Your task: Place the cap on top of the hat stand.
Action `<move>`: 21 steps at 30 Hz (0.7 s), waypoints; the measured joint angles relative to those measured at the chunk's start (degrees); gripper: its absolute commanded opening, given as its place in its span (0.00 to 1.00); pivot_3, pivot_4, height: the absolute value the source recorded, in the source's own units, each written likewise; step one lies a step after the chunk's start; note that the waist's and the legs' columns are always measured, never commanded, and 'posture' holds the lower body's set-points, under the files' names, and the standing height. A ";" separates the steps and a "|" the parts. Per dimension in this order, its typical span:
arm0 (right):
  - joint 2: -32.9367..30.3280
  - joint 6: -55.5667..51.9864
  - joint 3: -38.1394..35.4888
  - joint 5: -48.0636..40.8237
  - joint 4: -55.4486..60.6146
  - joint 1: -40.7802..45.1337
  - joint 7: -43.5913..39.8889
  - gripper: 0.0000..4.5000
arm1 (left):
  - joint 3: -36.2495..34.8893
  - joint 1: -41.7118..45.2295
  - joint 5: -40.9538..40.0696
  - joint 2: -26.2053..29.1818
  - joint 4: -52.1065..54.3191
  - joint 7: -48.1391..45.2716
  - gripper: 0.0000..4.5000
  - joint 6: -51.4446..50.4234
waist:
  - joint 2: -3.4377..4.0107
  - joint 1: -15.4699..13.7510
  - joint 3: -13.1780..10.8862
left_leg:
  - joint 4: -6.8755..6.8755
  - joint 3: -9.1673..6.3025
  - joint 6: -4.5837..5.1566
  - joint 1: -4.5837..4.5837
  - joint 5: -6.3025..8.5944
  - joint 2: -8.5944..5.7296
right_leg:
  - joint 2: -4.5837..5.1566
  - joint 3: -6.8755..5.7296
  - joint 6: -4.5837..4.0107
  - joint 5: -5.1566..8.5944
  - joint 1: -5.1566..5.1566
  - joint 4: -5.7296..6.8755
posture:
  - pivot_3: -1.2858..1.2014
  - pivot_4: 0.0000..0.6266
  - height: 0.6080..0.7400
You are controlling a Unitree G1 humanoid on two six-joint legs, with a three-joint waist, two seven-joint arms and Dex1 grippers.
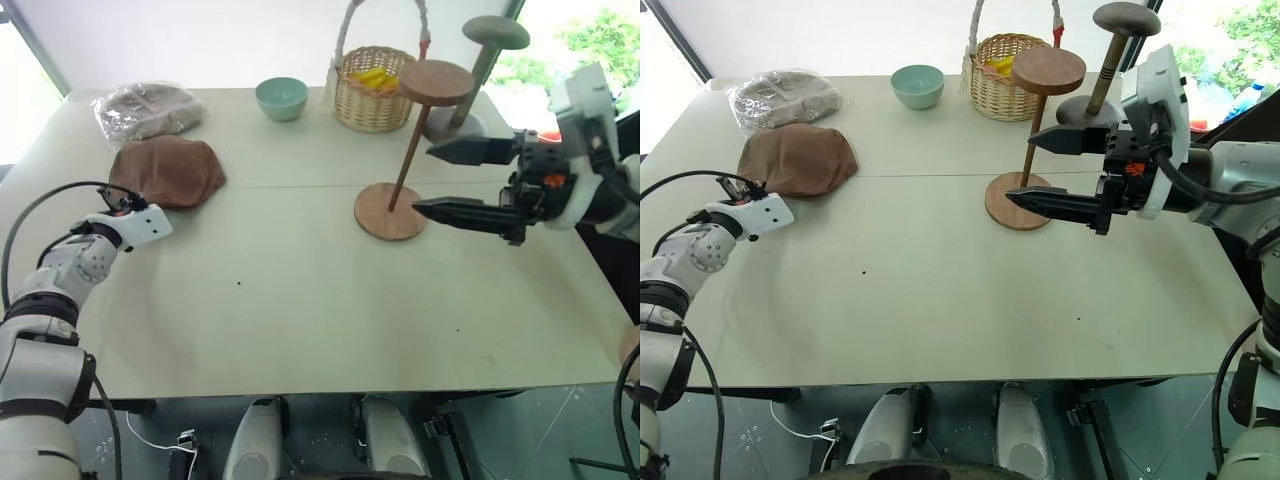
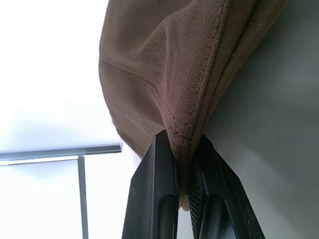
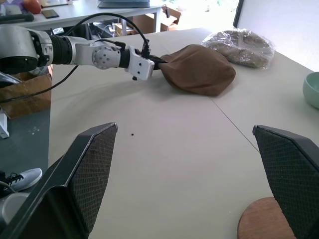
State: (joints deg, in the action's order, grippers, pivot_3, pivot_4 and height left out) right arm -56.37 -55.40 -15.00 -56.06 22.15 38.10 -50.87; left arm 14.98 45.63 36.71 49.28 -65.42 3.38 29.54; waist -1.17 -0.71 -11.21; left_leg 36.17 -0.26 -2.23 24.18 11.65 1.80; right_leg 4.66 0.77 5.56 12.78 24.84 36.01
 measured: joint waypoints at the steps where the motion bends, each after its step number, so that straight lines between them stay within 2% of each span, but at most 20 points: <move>1: -0.27 -0.26 -0.35 -0.04 -0.34 -0.04 0.23 1.00 | -0.11 0.01 -0.09 0.61 1.10 0.04 0.01 0.48 | 0.00 -0.02 0.00 | 0.00 0.00 0.00 0.09 0.00 0.00 | 0.00 0.00 0.00 0.00 0.07 0.00 | 0.52 0.24 1.00; 5: -2.73 -0.23 -2.69 1.02 -2.41 -0.15 0.65 1.00 | -2.03 1.87 -2.84 2.48 7.97 -2.61 0.01 1.78 | -0.11 -0.26 -0.06 | 0.04 0.00 0.00 0.33 -0.01 -0.01 | 0.01 -0.01 0.06 -0.04 0.24 0.00 | 0.52 0.24 1.00; 10: -7.03 1.13 -6.56 3.11 -5.08 -2.41 -0.97 1.00 | -5.08 10.95 -8.00 2.08 18.72 -8.70 0.01 1.73 | -0.15 -0.15 -0.06 | 0.09 0.07 0.00 0.34 -0.01 -0.03 | 0.03 0.04 0.03 -0.03 0.22 -0.05 | 0.52 0.24 1.00; 14: -10.49 1.53 -10.40 3.89 -7.86 -3.40 -2.71 1.00 | -6.72 19.25 -13.79 -3.53 25.73 -14.89 0.01 -0.36 | -0.15 -0.03 -0.06 | 0.08 0.07 0.01 0.30 -0.01 -0.03 | 0.00 0.05 0.19 -0.10 0.21 -0.02 | 0.52 0.24 1.00; 21: -11.44 1.73 -13.40 3.46 -10.53 -1.91 -1.13 1.00 | -6.70 24.30 -21.23 -14.55 32.88 -23.82 0.01 -0.99 | -0.10 0.96 -0.06 | 0.06 0.08 0.02 0.24 -0.02 -0.02 | -0.07 0.12 0.30 -0.11 0.21 0.04 | 0.52 0.24 1.00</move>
State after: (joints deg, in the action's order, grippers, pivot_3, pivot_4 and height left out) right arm -67.81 -53.67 -28.40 -52.61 11.62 36.18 -52.00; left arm 8.28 69.93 15.48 34.74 -32.54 -20.44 28.55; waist -1.28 0.24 -11.27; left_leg 36.23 -0.18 -2.21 24.42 11.63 1.78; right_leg 4.59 0.89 5.86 12.67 25.06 36.05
